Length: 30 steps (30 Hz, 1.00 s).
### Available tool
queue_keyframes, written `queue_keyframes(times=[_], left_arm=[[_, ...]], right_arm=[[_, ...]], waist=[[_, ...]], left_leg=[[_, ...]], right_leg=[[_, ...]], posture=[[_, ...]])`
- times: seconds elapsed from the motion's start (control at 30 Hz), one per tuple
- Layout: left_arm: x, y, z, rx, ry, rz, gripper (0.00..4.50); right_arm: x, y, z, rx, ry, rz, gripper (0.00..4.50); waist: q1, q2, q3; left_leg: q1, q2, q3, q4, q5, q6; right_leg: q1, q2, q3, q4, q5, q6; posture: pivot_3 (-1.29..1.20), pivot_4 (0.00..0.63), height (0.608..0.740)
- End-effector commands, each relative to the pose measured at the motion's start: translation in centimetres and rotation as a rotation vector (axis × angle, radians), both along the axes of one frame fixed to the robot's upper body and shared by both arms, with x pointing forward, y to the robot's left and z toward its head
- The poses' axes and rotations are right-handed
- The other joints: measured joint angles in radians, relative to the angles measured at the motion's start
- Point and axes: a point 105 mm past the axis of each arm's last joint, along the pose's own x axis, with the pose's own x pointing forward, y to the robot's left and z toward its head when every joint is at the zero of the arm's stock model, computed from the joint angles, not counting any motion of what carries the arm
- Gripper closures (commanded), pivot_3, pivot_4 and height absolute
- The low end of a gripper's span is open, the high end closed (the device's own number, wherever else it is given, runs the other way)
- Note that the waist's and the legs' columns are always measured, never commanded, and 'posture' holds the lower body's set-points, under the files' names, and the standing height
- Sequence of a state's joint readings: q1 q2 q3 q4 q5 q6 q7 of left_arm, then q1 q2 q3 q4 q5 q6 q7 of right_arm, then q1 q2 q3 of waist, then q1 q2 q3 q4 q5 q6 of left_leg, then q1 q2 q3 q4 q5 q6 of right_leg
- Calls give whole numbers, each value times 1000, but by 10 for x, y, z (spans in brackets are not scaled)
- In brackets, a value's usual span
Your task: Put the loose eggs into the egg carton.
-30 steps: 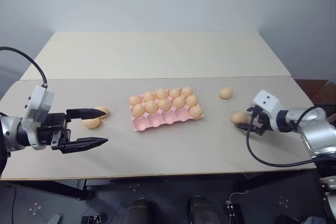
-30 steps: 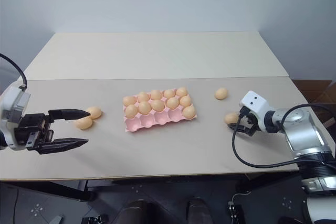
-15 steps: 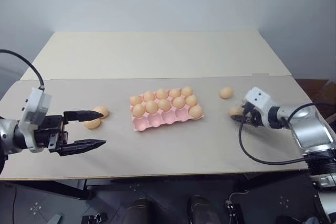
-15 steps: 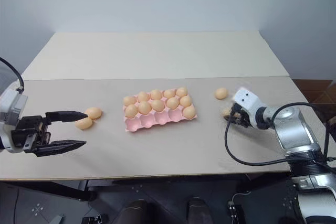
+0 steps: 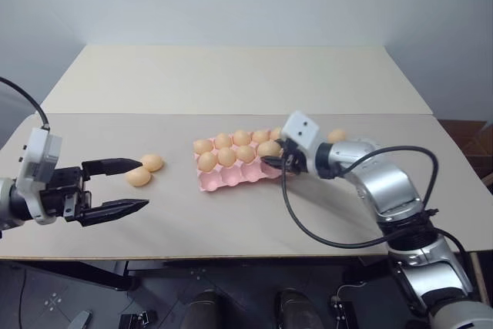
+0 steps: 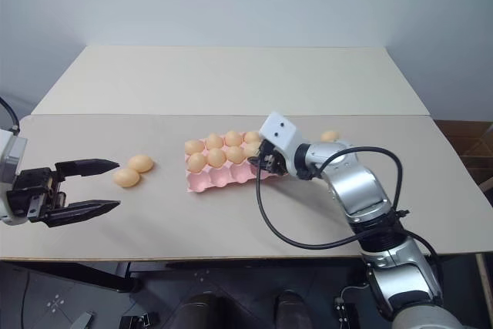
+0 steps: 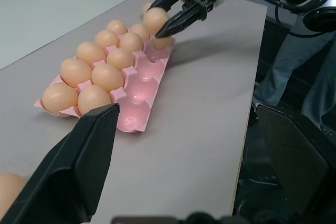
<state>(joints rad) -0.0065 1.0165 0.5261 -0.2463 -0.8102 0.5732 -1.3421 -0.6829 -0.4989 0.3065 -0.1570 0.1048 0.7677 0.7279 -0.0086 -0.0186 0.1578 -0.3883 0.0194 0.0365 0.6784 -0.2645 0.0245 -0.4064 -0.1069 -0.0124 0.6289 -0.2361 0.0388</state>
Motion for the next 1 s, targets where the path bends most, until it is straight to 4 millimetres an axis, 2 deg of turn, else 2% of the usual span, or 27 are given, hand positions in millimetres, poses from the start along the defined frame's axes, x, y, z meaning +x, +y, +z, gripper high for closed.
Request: queue_keyframes(times=[0.03,0.2,0.23,0.37,0.43,0.57,0.7,0.87,1.0], left_arm=[[1,-3,7,-1,-36,-11,0],[0,-1,7,0,-37,-11,0],[-1,-1,6,-1,-36,-11,0],[-1,-2,6,-4,-33,-12,0],[0,-2,5,-4,-30,-14,0],[1,-2,3,-5,-24,-19,0],[1,-2,1,-7,-25,-14,0],[-4,8,1,13,-24,13,0],[-5,12,-1,12,-23,26,0]], right_arm=[[9,-8,0,-52,-42,-62,2477],[6,-12,7,-33,-29,-70,2477],[4,-11,14,-9,-33,-68,1804],[-7,-11,37,42,-61,-46,626],[-16,-16,47,54,-74,-36,19],[-28,-27,54,64,-70,-25,19],[-43,-47,52,46,-79,-20,19],[-74,-99,53,28,-79,-41,19],[-90,-133,31,-22,-26,-89,19]], waist=[[-1,0,0],[-6,0,0],[-6,0,0],[-6,0,0],[-5,0,0],[-2,0,0],[2,0,0],[5,-1,0],[6,-2,1]], left_leg=[[0,0,0,0,0,0],[1,0,0,0,0,0],[1,0,0,0,0,0],[0,1,0,0,0,0],[0,1,0,-1,0,0],[0,1,0,0,0,0],[1,1,0,0,0,0],[0,0,0,-1,-1,1],[2,1,1,-1,-1,1]], right_leg=[[0,0,0,0,0,0],[-1,0,0,1,0,0],[-1,0,0,1,0,0],[-1,0,0,1,0,0],[-1,0,0,1,0,0],[-1,0,0,1,0,0],[0,0,0,0,0,0],[0,0,0,-1,0,0],[2,0,0,-2,0,1]], posture=[[0,150,740],[0,150,740],[0,150,740],[0,150,740],[0,150,740],[0,150,740],[0,150,740],[0,150,740],[0,150,740]])
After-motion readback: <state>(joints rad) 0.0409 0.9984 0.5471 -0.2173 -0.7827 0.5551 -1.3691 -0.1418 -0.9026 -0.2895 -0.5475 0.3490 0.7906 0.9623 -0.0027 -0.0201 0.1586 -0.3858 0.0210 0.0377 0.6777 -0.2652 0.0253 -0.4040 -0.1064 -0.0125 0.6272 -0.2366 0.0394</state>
